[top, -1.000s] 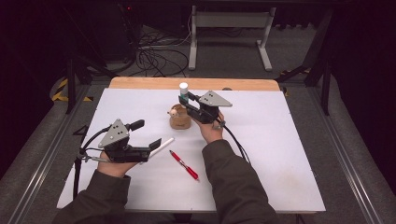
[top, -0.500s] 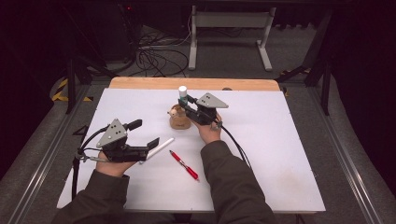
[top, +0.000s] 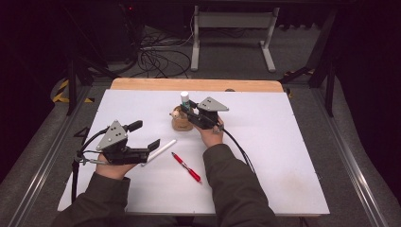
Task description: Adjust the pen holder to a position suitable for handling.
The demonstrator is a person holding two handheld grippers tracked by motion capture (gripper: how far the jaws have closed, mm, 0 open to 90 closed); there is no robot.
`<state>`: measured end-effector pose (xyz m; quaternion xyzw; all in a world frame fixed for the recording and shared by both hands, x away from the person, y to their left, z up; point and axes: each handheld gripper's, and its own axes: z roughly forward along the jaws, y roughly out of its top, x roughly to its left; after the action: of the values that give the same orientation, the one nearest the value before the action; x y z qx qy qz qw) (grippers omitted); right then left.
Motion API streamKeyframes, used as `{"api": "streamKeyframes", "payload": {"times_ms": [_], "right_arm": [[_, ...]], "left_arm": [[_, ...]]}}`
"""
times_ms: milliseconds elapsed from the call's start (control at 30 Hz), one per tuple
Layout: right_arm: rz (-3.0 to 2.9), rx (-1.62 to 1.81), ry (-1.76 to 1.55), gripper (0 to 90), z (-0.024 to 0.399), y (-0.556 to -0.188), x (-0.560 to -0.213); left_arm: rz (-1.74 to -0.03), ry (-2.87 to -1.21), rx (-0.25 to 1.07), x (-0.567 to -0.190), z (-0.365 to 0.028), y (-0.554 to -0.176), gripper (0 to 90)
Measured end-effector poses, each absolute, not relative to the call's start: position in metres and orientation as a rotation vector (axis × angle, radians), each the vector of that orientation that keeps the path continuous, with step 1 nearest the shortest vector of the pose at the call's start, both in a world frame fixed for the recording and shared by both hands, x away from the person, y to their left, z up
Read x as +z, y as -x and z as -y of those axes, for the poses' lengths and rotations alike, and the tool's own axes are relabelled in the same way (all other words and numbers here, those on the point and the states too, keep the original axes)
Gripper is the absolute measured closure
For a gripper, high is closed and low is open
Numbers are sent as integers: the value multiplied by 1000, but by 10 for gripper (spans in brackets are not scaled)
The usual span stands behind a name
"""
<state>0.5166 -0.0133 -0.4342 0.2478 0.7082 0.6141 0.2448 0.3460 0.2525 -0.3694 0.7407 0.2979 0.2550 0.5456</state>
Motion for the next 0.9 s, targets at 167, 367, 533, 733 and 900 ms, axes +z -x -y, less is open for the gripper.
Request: {"api": "streamKeyframes", "payload": {"times_ms": [167,367,533,733,900], "right_arm": [[-1943,1669,-684,655,14,-517,-437],[-1953,1664,-690,654,15,-517,-437],[-1966,1656,-698,651,16,-516,-438],[-1980,1638,-708,646,16,-517,-439],[-1999,1632,-709,619,16,-517,-439]], "left_arm": [[-708,-1761,603,-370,-253,-347,131],[-716,-1756,607,-370,-254,-347,132],[-730,-1751,611,-372,-256,-348,132],[-728,-1758,606,-373,-255,-349,133],[-731,-1755,608,-373,-256,-349,132]]}}
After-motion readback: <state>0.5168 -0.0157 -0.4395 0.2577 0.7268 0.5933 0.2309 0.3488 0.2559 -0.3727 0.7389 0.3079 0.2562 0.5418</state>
